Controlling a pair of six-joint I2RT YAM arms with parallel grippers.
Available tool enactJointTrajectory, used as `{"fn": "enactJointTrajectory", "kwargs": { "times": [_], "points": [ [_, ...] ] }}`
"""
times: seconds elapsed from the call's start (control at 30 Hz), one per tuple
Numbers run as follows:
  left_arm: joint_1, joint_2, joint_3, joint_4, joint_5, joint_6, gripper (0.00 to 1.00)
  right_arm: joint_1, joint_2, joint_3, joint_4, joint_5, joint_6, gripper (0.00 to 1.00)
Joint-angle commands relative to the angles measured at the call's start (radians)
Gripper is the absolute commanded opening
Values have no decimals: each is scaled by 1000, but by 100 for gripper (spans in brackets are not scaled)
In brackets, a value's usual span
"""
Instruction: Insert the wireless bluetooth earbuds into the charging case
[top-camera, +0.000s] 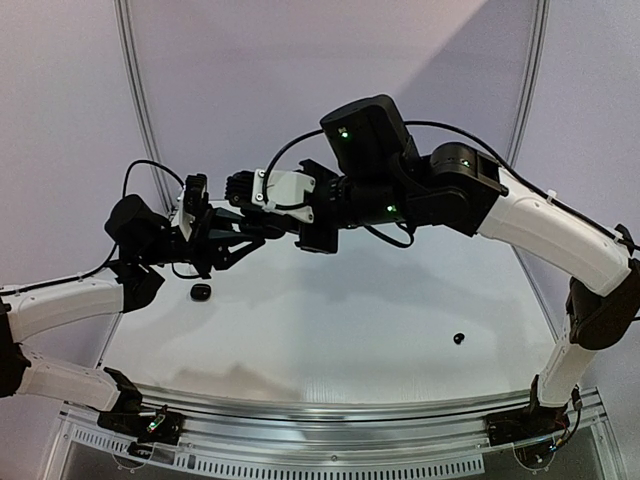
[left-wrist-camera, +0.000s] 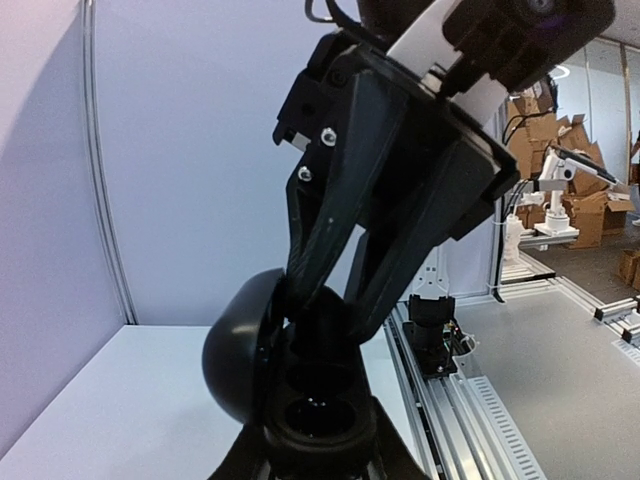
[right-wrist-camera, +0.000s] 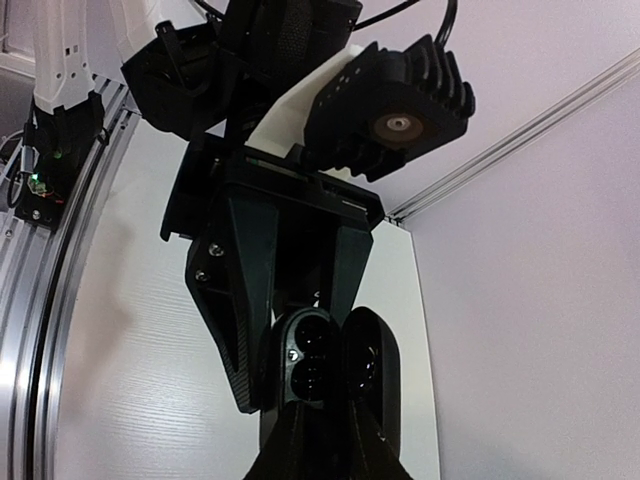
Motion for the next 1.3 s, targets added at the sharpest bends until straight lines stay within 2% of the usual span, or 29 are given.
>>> {"fn": "enactJointTrajectory", "kwargs": {
  "times": [0.0, 0.93, 1.27],
  "points": [
    [-25, -3, 12, 117, 81, -12, 0, -46, -8, -29, -22, 15, 34, 16],
    [-25, 1, 18, 104, 73, -55, 0, -79, -28, -14, 4, -167, 124, 30],
    [-26, -1, 16, 97, 74, -51, 0, -87, -31, -12, 39, -171, 154, 34]
  ]
}}
